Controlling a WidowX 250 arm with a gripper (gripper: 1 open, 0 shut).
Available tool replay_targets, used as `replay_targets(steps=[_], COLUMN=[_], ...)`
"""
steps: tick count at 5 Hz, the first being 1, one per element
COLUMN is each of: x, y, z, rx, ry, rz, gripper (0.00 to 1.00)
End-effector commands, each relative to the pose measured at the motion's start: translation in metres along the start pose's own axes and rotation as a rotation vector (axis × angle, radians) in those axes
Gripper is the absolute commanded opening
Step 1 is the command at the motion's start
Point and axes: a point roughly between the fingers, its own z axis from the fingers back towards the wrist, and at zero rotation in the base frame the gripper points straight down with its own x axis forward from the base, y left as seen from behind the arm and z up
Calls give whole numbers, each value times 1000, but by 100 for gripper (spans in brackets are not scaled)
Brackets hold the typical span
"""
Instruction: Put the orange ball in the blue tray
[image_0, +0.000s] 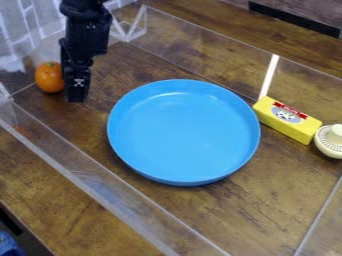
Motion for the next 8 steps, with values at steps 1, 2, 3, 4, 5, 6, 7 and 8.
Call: replay_targets(steps=[1,2,3,4,5,6,7,8], x=[-3,-3,-1,5,9,8,9,10], y=[16,15,13,9,6,13,17,19], z=[13,17,31,61,97,105,103,96], rx=[47,44,45,59,77,88,93,91], ry=[-35,-32,-16,12,42,41,33,24], rz=[36,44,52,73,117,106,97,85], gripper=[0,0,0,0,0,0,100,100])
